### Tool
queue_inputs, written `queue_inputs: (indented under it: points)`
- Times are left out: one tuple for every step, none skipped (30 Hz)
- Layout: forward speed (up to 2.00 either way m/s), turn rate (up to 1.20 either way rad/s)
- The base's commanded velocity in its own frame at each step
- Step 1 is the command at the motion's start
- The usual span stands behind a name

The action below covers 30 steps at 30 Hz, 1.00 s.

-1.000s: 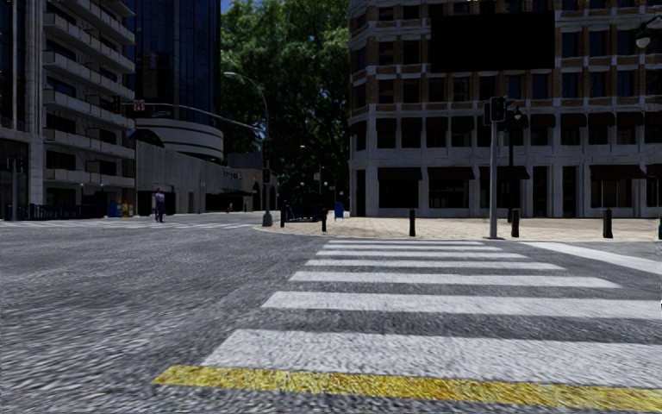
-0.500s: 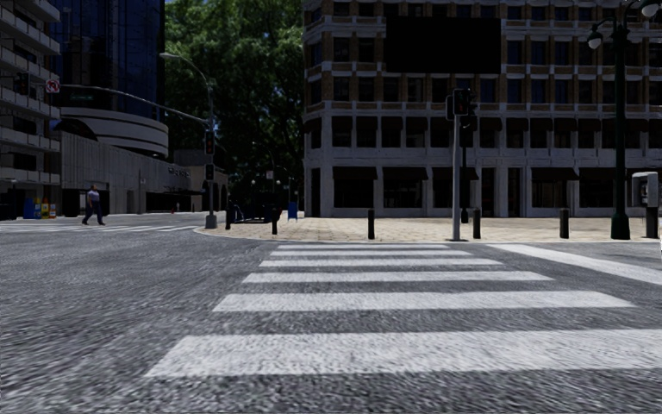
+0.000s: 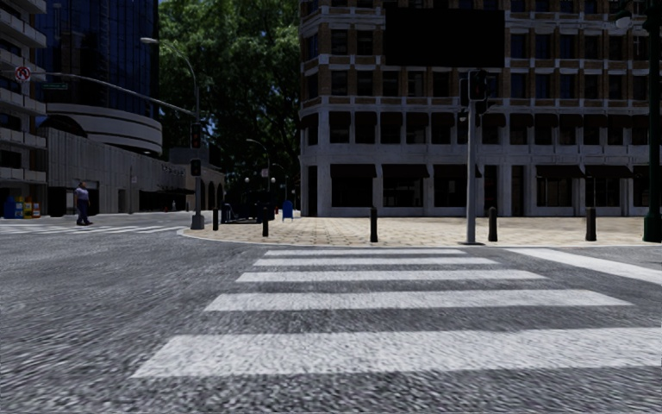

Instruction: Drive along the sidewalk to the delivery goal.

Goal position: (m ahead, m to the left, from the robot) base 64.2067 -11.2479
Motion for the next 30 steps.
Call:
queue_inputs:
  points:
    - [2.00,0.00]
    - [2.00,0.00]
    - [2.00,0.00]
    - [2.00,0.00]
    - [2.00,0.00]
    - [2.00,0.00]
    - [2.00,0.00]
    - [2.00,0.00]
    - [2.00,0.00]
    - [2.00,0.00]
    - [2.00,0.00]
    - [2.00,0.00]
    - [2.00,0.00]
    - [2.00,0.00]
    - [2.00,0.00]
    - [2.00,0.00]
    - [2.00,0.00]
    - [2.00,0.00]
    - [2.00,0.00]
    - [2.00,0.00]
    - [2.00,0.00]
    - [2.00,0.00]
    - [2.00,0.00]
    - [2.00,0.00]
    - [2.00,0.00]
    - [2.00,0.00]
    - [2.00,0.00]
    - [2.00,0.00]
    - [2.00,0.00]
    - [2.00,0.00]
